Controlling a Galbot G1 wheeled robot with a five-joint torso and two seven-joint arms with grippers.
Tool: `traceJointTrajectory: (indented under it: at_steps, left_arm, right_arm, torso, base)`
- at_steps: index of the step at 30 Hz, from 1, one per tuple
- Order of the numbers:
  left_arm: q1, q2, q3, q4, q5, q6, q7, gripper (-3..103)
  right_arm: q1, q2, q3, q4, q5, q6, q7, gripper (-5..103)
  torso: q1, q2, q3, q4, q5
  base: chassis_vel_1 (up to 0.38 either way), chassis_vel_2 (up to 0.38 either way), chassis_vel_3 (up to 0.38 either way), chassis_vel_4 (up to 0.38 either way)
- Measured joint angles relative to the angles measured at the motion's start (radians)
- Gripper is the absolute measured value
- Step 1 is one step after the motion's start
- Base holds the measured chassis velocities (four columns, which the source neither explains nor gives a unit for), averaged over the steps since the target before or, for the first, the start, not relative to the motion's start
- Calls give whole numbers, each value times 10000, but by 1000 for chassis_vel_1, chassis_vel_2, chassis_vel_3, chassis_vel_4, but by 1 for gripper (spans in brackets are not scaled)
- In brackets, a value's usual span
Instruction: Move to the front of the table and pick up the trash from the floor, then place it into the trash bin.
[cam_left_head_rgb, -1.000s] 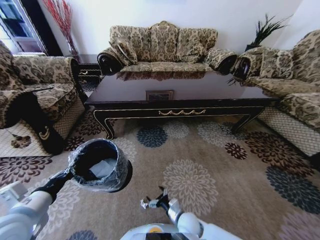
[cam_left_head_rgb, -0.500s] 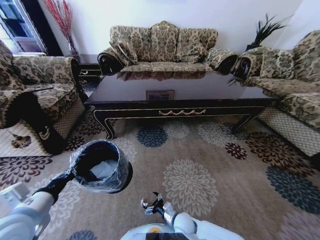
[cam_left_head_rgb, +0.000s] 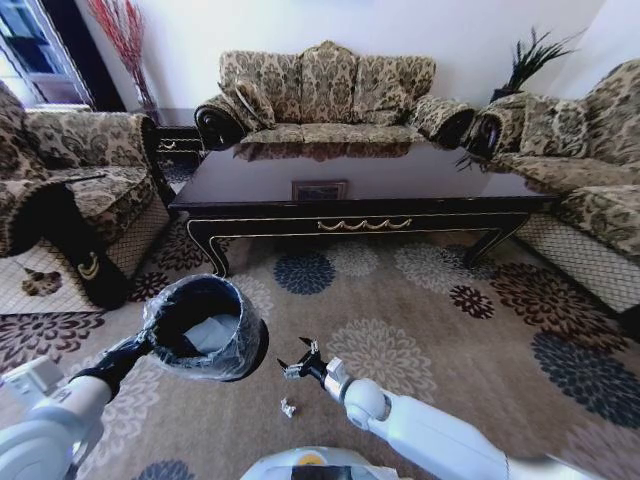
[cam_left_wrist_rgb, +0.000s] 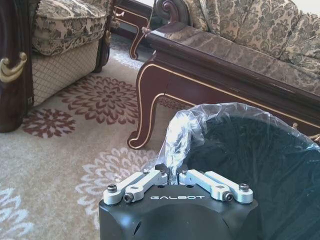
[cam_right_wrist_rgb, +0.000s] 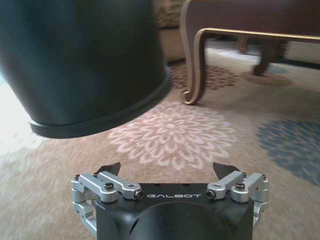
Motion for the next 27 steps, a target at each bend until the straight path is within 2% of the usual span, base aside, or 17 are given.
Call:
traceJointTrajectory:
  at_steps: [3,4,5,6,7,8,10,11,13,14,15,17,20,27]
  left_arm:
    - [1,-31,-7,0,0,3,1,5]
    - [5,-47,-49,0,1,6,4,5]
    - [22,-86,-132,0,-6,6,5,5]
    - [39,-120,-167,0,-14,6,5,5]
    - [39,-120,-167,0,-14,6,5,5]
    - [58,-153,-188,-1,-20,6,7,5]
    - [119,-307,-223,0,-26,6,6,5]
    - [119,-307,-223,0,-26,6,6,5]
    - [142,-391,-229,0,-23,7,6,5]
    - [146,-410,-229,0,-21,7,7,5]
    - [156,-450,-229,-1,-15,7,7,5]
    - [162,-465,-229,-1,-15,6,7,5]
    - [182,-508,-215,-1,-3,6,5,5]
    - [217,-517,-186,-1,6,20,0,5]
  right_arm:
    - [535,66,-495,-312,-41,-19,-407,100]
    - [945,168,-876,-670,-97,28,-862,100]
    - [1425,358,-1300,-1246,-219,316,-1795,100]
    - [1608,458,-1479,-1527,-318,531,-2312,100]
    - [1608,458,-1479,-1527,-318,531,-2312,100]
    - [1758,559,-1648,-1812,-450,761,-2845,100]
    - [2130,1022,-1968,-2629,-1186,1396,-4962,100]
    - [2130,1022,-1968,-2629,-1186,1396,-4962,100]
    - [2228,1389,-2015,-2999,-1701,1585,-6398,100]
    - [2248,1512,-2013,-3112,-1858,1655,-6727,100]
    - [2277,1873,-1953,-3451,-2399,1862,-7428,100]
    - [2277,2047,-1876,-3647,-2760,1996,-7688,100]
    - [2193,2578,-1433,-4322,-3945,2604,-8326,100]
    - [1905,2905,-636,-4883,-4995,2977,-8341,100]
  torso:
    - [0,1,0,3,-3]
    - [0,1,0,0,-2]
    - [0,1,0,0,-1]
    - [0,1,-1,-1,-1]
    - [0,1,-1,-1,-1]
    - [0,1,-1,1,-1]
    - [0,1,0,0,-1]
    - [0,1,0,0,-1]
    - [0,1,-1,-1,-2]
    - [1,2,0,-1,-1]
    - [0,3,-1,-1,-2]
    - [0,2,-1,0,0]
    - [0,3,-1,0,-2]
    - [0,3,-1,-3,-1]
  base:
    - [0,0,0,0]
    - [0,0,0,0]
    - [0,0,0,0]
    - [0,0,0,0]
    - [0,0,0,0]
    - [0,0,0,0]
    - [0,0,0,0]
    - [0,0,0,0]
    - [0,0,0,0]
    - [0,0,0,0]
    - [0,0,0,0]
    - [0,0,0,0]
    - [0,0,0,0]
    - [0,0,0,0]
